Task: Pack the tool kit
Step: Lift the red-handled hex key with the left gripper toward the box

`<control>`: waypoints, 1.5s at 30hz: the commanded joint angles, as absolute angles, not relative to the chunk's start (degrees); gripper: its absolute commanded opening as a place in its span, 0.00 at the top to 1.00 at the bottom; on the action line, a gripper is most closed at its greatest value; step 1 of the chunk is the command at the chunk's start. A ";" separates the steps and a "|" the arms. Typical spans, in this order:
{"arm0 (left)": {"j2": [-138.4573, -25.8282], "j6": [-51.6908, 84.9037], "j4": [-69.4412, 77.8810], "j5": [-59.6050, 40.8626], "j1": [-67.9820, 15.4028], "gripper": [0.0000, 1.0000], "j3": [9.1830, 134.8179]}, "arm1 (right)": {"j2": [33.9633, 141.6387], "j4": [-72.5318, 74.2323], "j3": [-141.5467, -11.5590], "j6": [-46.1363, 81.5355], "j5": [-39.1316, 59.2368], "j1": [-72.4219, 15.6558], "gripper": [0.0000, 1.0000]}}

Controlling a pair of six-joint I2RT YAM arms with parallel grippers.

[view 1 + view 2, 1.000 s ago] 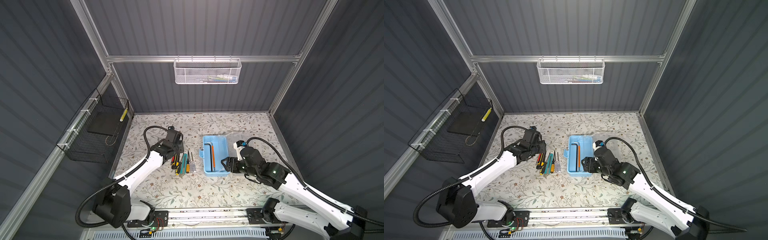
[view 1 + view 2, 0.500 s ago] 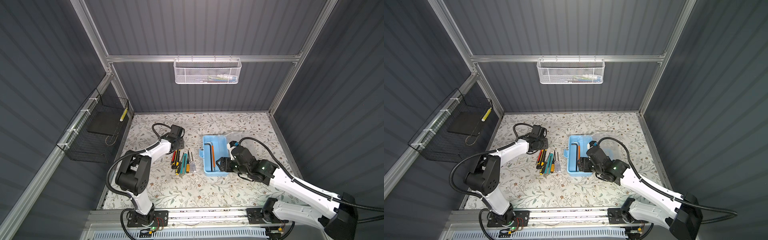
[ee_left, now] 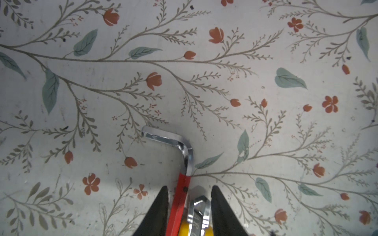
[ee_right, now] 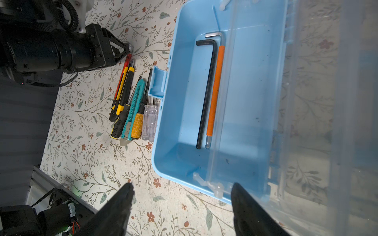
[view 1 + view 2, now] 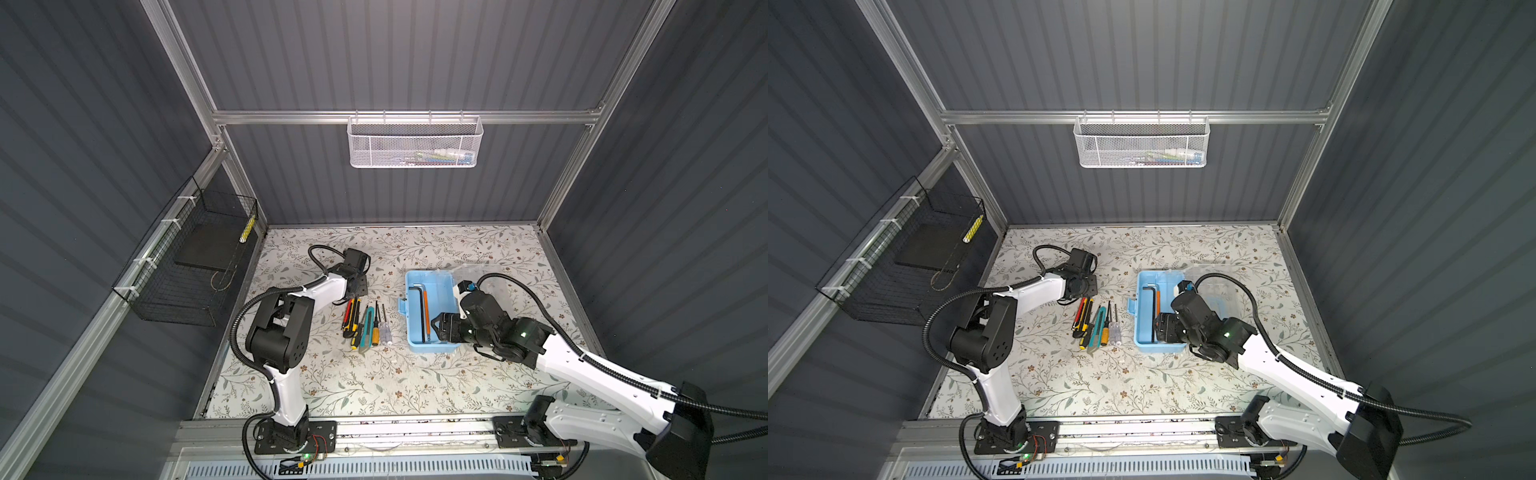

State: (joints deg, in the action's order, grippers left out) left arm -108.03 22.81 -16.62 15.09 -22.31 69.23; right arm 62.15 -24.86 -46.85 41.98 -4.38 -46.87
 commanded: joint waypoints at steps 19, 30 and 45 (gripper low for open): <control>-113.12 22.42 -18.56 18.53 -21.29 0.87 70.23 | 63.38 -23.47 -47.38 42.10 -5.22 -46.59 0.25; -112.50 21.11 -21.79 22.50 -21.27 1.00 73.81 | 62.45 -22.55 -46.32 42.44 -4.28 -46.06 0.24; -86.18 24.72 -24.70 11.86 -22.50 1.00 69.83 | 58.54 -23.16 -45.00 43.09 -3.60 -44.45 0.24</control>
State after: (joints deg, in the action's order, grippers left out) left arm -89.60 22.46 -23.33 17.10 -21.89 71.07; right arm 59.05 -23.16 -45.71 42.50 -3.60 -44.84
